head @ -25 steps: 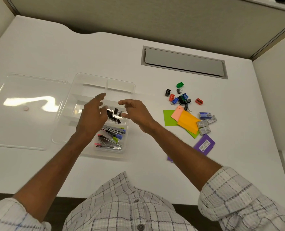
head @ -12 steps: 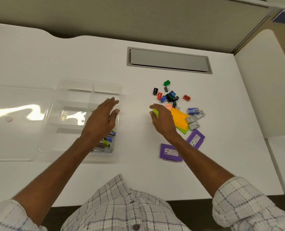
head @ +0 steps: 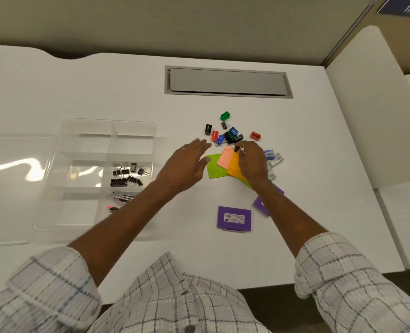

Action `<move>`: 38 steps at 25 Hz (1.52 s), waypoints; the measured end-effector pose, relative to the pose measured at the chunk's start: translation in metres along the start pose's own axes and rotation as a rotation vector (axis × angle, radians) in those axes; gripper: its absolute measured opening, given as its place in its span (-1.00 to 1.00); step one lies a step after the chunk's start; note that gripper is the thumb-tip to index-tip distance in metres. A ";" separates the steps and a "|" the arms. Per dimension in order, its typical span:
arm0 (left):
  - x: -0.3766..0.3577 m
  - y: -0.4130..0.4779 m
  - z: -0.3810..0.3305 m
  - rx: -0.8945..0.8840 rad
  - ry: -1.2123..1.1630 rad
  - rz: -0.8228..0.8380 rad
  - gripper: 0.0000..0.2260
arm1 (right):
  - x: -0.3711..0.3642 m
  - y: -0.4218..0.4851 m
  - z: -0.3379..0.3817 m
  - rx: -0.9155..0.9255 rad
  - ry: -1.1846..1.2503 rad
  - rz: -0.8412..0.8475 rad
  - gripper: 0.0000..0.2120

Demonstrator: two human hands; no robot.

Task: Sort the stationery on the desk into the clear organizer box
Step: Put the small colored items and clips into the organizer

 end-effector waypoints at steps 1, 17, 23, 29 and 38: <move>-0.004 0.009 -0.006 -0.003 0.028 0.009 -0.57 | 0.000 0.003 -0.001 0.018 -0.016 0.014 -0.67; -0.052 0.112 -0.029 0.040 0.273 0.088 -0.59 | 0.019 0.026 -0.029 0.174 -0.035 0.100 -0.86; -0.061 0.125 -0.035 0.051 0.265 0.009 -0.68 | 0.026 0.038 -0.033 0.096 0.030 -0.007 -0.85; -0.064 0.131 -0.035 0.075 0.338 -0.096 -0.78 | 0.008 0.046 -0.032 0.006 0.107 0.054 -0.86; -0.062 0.145 -0.041 0.046 0.382 -0.103 -0.60 | -0.003 0.049 -0.030 -0.073 0.167 0.047 -0.85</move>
Point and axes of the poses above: each hand's wrist, its own y-axis towards the middle knuckle, its own x-axis out of the back of the hand, z = x × y, the point moved 2 cm from there along y, towards the middle knuckle, and after that the axes turned 13 degrees about x, right-handed, at the moved point
